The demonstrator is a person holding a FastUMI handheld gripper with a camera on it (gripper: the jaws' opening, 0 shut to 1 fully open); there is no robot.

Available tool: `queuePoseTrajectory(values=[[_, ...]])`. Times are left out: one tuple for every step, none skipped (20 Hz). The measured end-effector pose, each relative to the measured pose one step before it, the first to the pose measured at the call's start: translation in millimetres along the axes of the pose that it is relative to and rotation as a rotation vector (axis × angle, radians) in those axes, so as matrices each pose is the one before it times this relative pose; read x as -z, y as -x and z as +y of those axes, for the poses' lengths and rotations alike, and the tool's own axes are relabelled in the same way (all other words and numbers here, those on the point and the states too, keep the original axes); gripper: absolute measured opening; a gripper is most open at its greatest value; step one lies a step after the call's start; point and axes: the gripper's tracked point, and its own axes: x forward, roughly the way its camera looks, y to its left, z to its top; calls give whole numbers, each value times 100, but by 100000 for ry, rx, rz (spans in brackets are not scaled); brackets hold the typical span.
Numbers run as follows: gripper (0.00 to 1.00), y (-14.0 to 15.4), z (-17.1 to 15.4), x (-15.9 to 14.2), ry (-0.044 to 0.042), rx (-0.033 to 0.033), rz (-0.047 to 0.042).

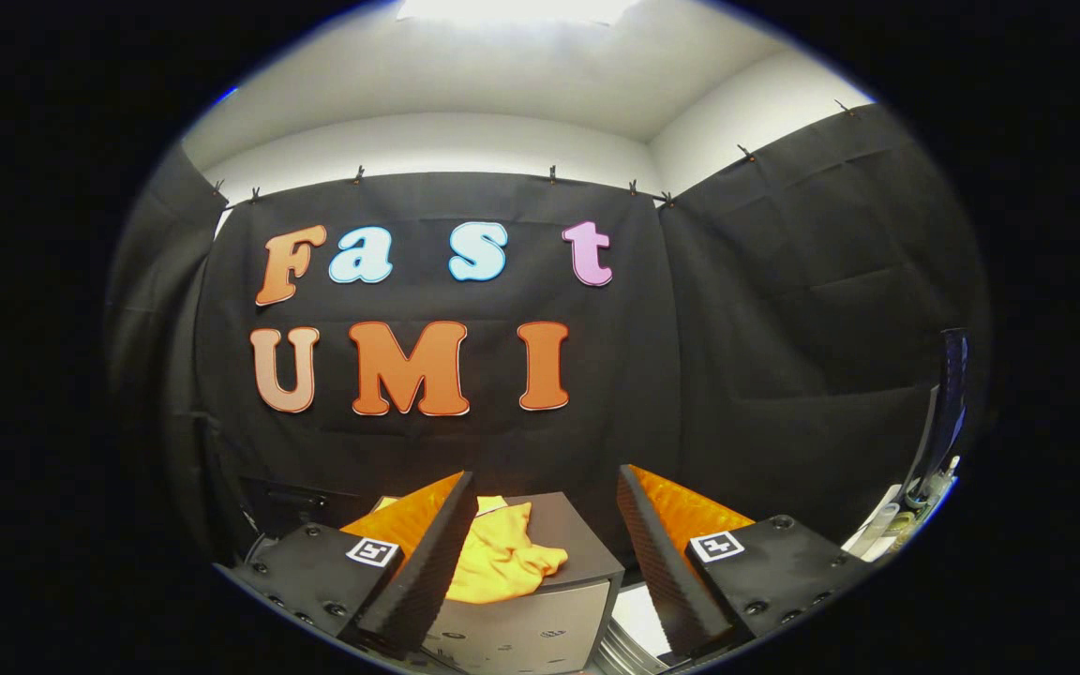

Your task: Put the clothes into the washing machine and then close the washing machine lid.

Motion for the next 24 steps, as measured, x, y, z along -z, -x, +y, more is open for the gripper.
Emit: queuePoseTrajectory(values=[[97, -100, -52, 79, 47, 263, 306], [97, -28, 19, 130, -178, 159, 237], [97, -8, 41, 5, -421, -192, 141], [97, 21, 167, 8, -477, -247, 87], [97, 3, 28, 114, -231, -195, 102], [97, 25, 44, 80, 25, 107, 170], [97, -140, -36, 65, 82, 175, 95], [97, 28, 44, 34, -15, 27, 139], [97, 94, 102, 92, -94, -58, 162], [97, -29, 42, -25, -200, 160, 82], [97, -66, 44, -20, -325, 352, 235], [97, -110, 45, 80, -945, 822, 325], [97, 34, -51, -162, -1878, 985, -389], [97, -68, 191, -300, -2781, 656, -1185], [97, 61, 283, -438, -3003, 372, -1443], [97, -165, 424, -36, -1791, -360, -293], [97, -65, 527, 460, 39, -1034, 670], [97, 11, 385, 545, 1638, -1008, 1682], [97, -100, 308, 207, 1445, -874, 1169], [97, -138, 325, 214, 813, 66, 930], [97, -60, 305, 7, 235, 723, 917], [97, -97, 570, -13, -678, 253, 894], [97, -91, 1299, -48, -1452, -1778, 720], [97, -498, 1029, 381, -1241, -220, 846]])
